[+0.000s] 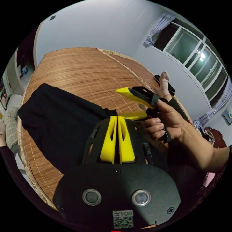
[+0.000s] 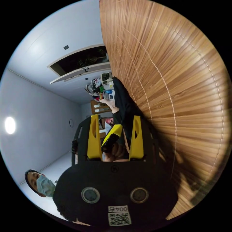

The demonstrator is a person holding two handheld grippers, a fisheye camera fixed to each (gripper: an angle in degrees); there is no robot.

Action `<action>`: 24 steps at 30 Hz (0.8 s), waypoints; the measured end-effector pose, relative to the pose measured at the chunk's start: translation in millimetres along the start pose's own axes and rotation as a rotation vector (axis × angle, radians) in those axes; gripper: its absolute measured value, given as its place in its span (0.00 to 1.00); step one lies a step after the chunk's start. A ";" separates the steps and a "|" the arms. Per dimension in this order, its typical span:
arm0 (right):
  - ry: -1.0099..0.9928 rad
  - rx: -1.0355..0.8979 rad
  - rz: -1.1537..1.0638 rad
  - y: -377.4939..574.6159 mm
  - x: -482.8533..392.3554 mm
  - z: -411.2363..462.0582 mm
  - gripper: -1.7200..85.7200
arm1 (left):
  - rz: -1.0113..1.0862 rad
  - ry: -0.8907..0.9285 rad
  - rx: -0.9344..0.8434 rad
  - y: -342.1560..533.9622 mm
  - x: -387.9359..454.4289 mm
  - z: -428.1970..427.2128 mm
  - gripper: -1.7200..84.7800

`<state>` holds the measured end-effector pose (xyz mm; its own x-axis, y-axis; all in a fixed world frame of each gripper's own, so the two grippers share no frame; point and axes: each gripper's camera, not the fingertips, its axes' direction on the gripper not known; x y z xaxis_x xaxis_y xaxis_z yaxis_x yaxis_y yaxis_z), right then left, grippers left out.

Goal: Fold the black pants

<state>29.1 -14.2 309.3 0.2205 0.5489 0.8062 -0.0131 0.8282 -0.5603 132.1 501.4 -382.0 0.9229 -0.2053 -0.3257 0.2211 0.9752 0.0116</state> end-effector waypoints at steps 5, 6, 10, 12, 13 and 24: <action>-0.014 0.046 0.006 -7.7 8.1 10.3 0.15 | -0.010 -0.136 0.068 19.1 -24.8 -25.5 0.03; -0.006 0.044 0.006 -8.8 8.7 14.0 0.13 | -0.058 -0.191 0.072 25.4 -39.7 -31.0 0.04; 0.034 0.050 0.007 -10.1 5.3 27.6 0.09 | -0.236 -0.279 0.048 45.8 -86.7 -41.5 0.05; 0.061 0.055 -0.004 -10.1 -0.4 38.1 0.05 | -0.268 -0.292 0.015 56.7 -104.0 -43.5 0.05; 0.068 0.056 -0.009 -10.0 -2.1 40.9 0.05 | -0.267 -0.287 0.004 58.5 -106.8 -43.3 0.05; 0.336 0.160 -0.118 4.0 -42.6 102.9 0.02 | -0.200 -0.302 -0.035 68.3 -143.6 -51.4 0.04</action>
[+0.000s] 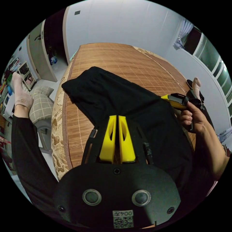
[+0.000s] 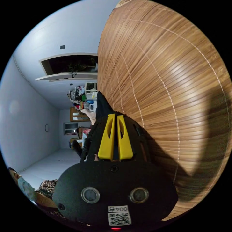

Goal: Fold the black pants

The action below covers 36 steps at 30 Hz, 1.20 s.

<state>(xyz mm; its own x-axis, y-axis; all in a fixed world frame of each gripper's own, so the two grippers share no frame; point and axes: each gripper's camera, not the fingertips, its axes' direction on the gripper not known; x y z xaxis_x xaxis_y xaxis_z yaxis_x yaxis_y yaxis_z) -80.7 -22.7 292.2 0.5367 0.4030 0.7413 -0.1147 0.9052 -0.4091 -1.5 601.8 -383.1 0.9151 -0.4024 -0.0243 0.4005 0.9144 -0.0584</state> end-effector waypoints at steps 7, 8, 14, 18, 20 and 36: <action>0.106 0.027 -0.084 30.0 -50.6 21.0 0.03 | 0.007 -0.010 0.005 -1.1 -25.3 1.2 0.04; 0.148 0.063 -0.142 39.5 -68.7 18.6 0.03 | 0.009 -0.012 0.006 -1.6 -30.2 1.3 0.04; 0.477 0.091 -0.639 126.5 -179.3 68.4 0.06 | 0.010 -0.024 0.011 -5.8 -57.6 1.8 0.04; 0.560 -0.063 -0.818 183.8 -214.3 133.0 0.08 | -0.002 -0.012 0.011 -10.6 -82.2 2.1 0.04; 0.599 -0.080 -0.874 199.6 -226.6 152.9 0.08 | 0.000 -0.018 0.011 -12.9 -91.2 2.0 0.04; 0.642 -0.255 -0.885 243.3 -283.7 249.7 0.11 | -0.439 0.163 0.091 -75.2 -314.9 -26.0 0.09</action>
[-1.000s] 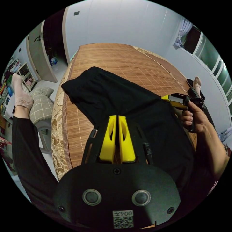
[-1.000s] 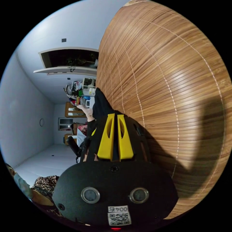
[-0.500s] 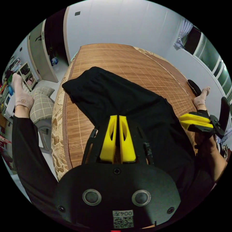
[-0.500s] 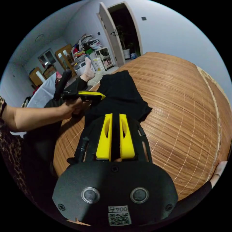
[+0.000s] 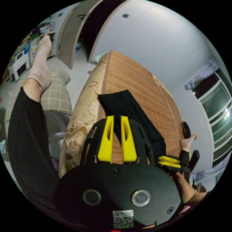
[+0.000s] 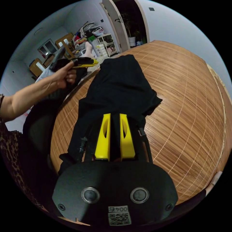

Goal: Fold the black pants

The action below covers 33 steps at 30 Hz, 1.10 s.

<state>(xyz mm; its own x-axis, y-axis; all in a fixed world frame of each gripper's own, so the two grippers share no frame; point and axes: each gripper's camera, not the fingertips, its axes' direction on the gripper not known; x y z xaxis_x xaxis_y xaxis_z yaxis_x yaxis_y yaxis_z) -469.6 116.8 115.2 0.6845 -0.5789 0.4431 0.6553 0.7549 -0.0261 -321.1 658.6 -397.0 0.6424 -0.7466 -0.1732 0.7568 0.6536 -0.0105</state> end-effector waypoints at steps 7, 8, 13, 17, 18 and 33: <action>0.065 -0.010 -0.047 -14.3 -38.3 -1.4 0.11 | -0.032 -0.025 -0.058 -61.5 -32.7 24.3 0.11; 0.055 -0.009 -0.038 -16.1 -40.3 -3.0 0.11 | -0.017 -0.031 -0.058 -67.9 -33.4 28.4 0.11; 0.019 -0.005 -0.007 -21.7 -46.9 -10.4 0.10 | 0.243 -0.147 0.118 -86.7 -1.5 14.6 0.06; 0.066 -0.008 -0.042 -28.2 -65.1 -14.3 0.09 | 0.328 -0.261 0.013 -118.5 -9.6 38.0 0.05; 0.082 -0.010 -0.055 -30.1 -70.4 -15.4 0.09 | 0.279 -0.249 -0.032 -124.2 -21.5 46.6 0.05; 0.068 -0.010 -0.048 -35.4 -76.6 -51.6 0.09 | 0.004 0.068 0.080 -139.7 -70.0 34.1 0.04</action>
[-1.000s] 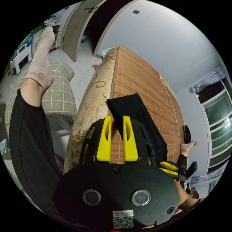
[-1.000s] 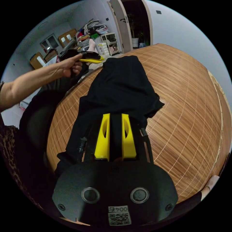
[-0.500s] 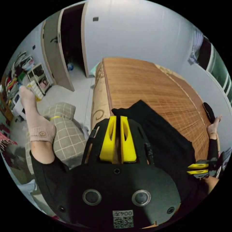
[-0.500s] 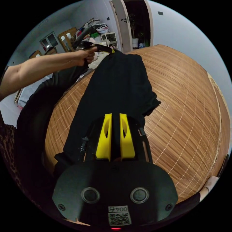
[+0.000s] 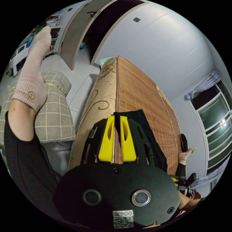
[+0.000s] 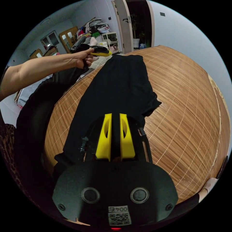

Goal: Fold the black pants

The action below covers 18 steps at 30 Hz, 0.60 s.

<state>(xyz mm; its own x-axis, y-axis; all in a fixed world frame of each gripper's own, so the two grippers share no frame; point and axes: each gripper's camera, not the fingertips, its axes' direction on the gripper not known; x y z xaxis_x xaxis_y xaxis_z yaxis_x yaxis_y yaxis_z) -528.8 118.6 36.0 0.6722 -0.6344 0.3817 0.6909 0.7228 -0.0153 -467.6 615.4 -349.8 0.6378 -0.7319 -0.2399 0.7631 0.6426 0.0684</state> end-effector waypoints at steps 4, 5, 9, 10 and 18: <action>-0.007 0.000 0.006 1.3 4.8 -10.9 0.09 | 0.027 -0.019 -0.009 -2.5 14.7 10.6 0.04; -0.011 0.000 0.009 1.8 7.0 -14.7 0.09 | 0.045 -0.047 -0.017 -3.4 21.4 14.3 0.04; -0.019 0.000 0.017 4.5 15.2 -28.6 0.09 | 0.185 -0.200 0.041 -2.9 60.7 15.9 0.03; -0.020 0.000 0.018 5.0 16.5 -30.7 0.09 | 0.214 -0.221 0.060 -2.1 68.3 15.4 0.03; -0.032 0.000 0.028 13.6 37.4 -62.0 0.09 | 0.292 -0.384 -0.023 -2.3 108.2 62.1 0.03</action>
<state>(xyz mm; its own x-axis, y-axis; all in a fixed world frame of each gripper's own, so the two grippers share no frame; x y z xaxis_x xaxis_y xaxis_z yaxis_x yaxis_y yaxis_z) -477.7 87.7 -7.3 0.6823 -0.6048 0.4108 0.6719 0.7402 -0.0261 -393.8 520.6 -315.8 0.8204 -0.5484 0.1616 0.5471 0.8352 0.0570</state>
